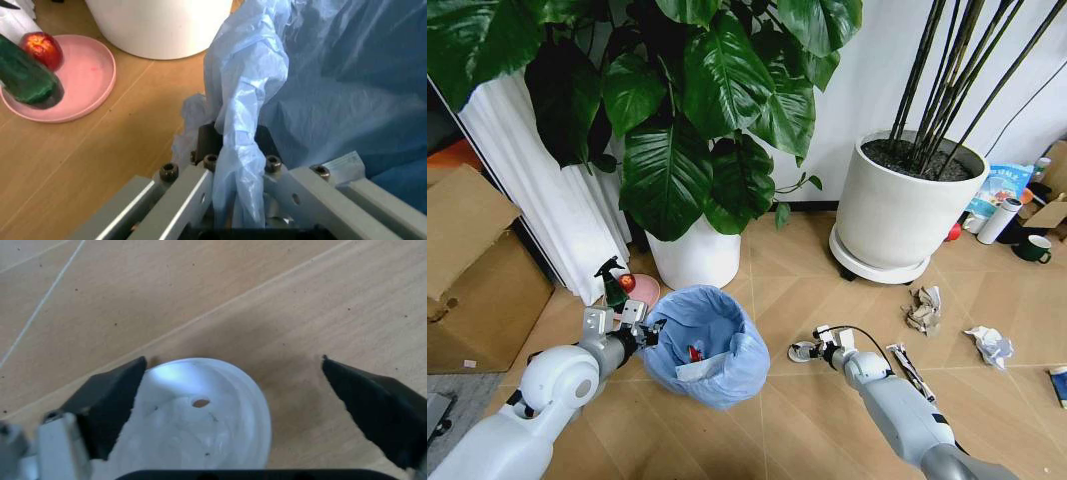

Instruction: Pick up the trash bin and place the garbage on the floor into it.

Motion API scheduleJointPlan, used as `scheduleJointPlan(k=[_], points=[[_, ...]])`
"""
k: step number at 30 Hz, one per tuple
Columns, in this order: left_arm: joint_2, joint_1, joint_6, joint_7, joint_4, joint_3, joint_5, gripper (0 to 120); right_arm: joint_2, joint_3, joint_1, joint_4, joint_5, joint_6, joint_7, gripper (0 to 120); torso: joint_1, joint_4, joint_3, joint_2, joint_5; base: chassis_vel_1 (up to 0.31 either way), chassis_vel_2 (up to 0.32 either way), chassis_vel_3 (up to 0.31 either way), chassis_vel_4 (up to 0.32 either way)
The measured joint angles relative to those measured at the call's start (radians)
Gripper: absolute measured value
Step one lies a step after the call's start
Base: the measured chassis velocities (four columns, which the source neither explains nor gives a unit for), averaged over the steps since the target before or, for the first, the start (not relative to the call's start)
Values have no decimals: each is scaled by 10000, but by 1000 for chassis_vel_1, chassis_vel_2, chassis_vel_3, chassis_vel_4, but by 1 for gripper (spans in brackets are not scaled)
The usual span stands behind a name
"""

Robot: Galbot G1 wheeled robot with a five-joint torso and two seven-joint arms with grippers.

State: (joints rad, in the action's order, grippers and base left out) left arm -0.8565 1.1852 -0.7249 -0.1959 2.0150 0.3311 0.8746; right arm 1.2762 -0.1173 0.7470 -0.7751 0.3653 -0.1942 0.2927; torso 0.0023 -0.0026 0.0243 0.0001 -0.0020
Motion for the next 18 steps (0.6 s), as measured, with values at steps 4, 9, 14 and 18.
scheduleJointPlan(k=[4, 9, 14, 18], points=[[-28, -4, 3, -9, -3, -35, -11, 0, -21, -82, 152, -75, -1, -8, -34, 76, 0, -1, 0, 0, -7, 0, 0, 0, 0], [-3, -3, 11, 13, -10, -39, -18, 0, -46, -168, 349, -230, 13, -3, -40, 57, -1, -3, -2, 1, -4, 0, 0, 0, 0], [15, -3, 17, 58, -13, -26, -26, 0, -51, -233, 460, -319, 29, -15, -38, 39, -1, -1, -2, 1, -1, 0, 0, 0, 0], [16, 14, 21, 79, -14, -26, -35, 0, -50, -258, 514, -353, 29, -39, -32, 24, -1, 0, -1, 1, 0, 0, 0, 0, 0]])
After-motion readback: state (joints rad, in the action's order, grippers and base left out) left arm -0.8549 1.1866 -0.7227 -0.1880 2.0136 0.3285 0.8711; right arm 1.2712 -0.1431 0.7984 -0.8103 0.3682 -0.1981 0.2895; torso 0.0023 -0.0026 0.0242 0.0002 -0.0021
